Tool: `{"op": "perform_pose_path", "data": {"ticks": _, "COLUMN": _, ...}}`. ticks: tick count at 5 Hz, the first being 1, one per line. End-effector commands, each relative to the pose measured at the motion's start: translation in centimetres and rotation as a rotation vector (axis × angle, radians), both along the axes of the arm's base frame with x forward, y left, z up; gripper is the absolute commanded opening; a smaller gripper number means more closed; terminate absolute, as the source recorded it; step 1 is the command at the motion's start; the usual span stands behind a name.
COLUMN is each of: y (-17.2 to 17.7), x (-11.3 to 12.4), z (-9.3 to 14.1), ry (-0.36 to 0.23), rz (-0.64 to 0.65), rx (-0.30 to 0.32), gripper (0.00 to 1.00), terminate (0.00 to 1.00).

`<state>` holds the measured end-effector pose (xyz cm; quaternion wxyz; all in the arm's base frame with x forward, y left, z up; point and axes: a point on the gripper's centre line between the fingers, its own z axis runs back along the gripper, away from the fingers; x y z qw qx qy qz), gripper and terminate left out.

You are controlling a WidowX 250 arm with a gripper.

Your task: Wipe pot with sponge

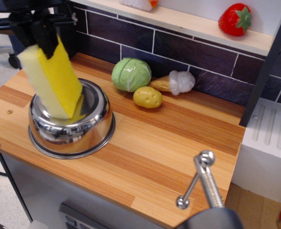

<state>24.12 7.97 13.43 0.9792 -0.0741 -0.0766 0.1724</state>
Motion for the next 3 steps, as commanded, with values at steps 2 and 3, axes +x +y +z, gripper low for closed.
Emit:
{"op": "perform_pose_path", "data": {"ticks": 2, "y": 5.2, "x": -3.4, "z": 2.6, "ry": -0.015, "rz": -0.021, "rx": 0.087, "gripper": 0.00, "terminate": 0.00}}
{"op": "perform_pose_path", "data": {"ticks": 3, "y": 4.9, "x": -2.7, "z": 2.6, "ry": 0.041, "rz": -0.029, "rx": 0.077, "gripper": 0.00, "terminate": 1.00}}
